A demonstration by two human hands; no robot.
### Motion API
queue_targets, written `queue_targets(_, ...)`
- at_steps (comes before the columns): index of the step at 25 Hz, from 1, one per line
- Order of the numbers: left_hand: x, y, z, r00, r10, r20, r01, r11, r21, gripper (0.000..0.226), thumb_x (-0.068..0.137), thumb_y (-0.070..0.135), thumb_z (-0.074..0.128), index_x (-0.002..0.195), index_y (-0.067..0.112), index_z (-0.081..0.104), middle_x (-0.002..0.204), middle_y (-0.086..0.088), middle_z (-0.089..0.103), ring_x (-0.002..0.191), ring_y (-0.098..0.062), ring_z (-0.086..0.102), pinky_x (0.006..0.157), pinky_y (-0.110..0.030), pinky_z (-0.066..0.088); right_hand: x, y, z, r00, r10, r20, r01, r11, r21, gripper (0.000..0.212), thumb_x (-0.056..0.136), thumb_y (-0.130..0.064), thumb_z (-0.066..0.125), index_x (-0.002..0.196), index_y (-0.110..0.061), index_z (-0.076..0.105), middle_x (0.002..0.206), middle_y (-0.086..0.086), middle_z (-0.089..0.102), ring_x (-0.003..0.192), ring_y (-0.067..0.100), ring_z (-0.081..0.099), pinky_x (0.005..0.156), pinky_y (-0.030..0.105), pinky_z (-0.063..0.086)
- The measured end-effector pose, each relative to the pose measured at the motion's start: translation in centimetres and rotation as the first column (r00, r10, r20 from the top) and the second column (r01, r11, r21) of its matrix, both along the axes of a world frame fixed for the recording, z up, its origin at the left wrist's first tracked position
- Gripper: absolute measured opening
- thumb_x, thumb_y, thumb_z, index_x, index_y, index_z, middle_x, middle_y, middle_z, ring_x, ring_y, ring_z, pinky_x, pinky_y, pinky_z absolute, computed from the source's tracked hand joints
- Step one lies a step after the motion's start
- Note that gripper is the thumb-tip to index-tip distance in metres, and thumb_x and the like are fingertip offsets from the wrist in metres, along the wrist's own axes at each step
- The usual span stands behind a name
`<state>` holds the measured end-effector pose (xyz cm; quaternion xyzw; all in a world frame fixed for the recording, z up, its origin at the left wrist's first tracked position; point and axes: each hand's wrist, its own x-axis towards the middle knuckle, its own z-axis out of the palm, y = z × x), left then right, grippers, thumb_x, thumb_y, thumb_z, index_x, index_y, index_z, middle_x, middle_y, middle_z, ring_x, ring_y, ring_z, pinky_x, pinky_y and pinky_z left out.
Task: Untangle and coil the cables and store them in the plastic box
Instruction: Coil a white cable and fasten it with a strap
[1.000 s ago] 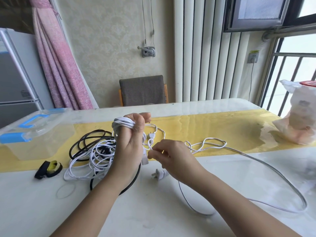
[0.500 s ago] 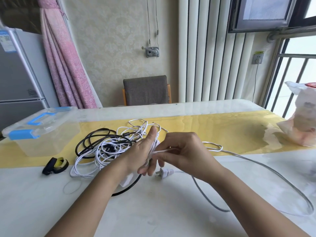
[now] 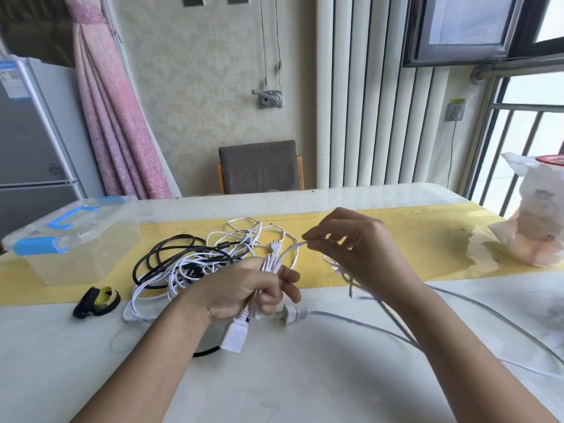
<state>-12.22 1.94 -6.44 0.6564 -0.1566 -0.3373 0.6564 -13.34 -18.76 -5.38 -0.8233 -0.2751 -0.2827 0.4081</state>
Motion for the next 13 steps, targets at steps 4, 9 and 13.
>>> queue_targets(4,0.4,0.3,0.6,0.972,-0.078,-0.222,0.034,0.98,-0.197,0.03,0.056,-0.002,0.055,0.083,-0.002,0.069,0.071,-0.011,0.061,0.032,0.001,0.025,0.03,-0.008,0.025,0.2,1.6,-1.3,0.963,-0.006,0.268,0.102,0.933,-0.346,0.041,0.079,-0.01,0.072,0.118,-0.023,0.064,0.119,-0.002,0.056,0.11,0.016,0.05,0.089,0.022,0.042)
queue_targets(9,0.9,0.4,0.2,0.854,-0.366,-0.37,0.155,0.858,-0.49,0.023,0.087,-0.003,0.045,0.105,-0.008,0.059,0.084,-0.014,0.06,0.046,-0.004,0.034,0.042,-0.014,0.04,-0.1,1.8,-1.0,0.864,0.016,0.504,0.158,0.941,-0.3,0.011,0.09,-0.017,0.061,0.089,-0.015,0.071,0.091,0.003,0.059,0.08,0.018,0.051,0.058,0.03,0.046)
queue_targets(13,0.0,-0.2,0.3,0.992,0.083,-0.092,-0.088,0.995,-0.048,0.019,0.062,-0.001,0.069,0.078,0.004,0.06,0.064,-0.007,0.06,0.035,-0.001,0.029,0.033,-0.012,0.028,-0.4,1.4,-1.1,0.928,0.017,0.373,0.146,0.903,-0.404,0.011,0.085,-0.024,0.064,0.08,-0.023,0.074,0.074,-0.003,0.055,0.059,0.013,0.051,0.047,0.025,0.041)
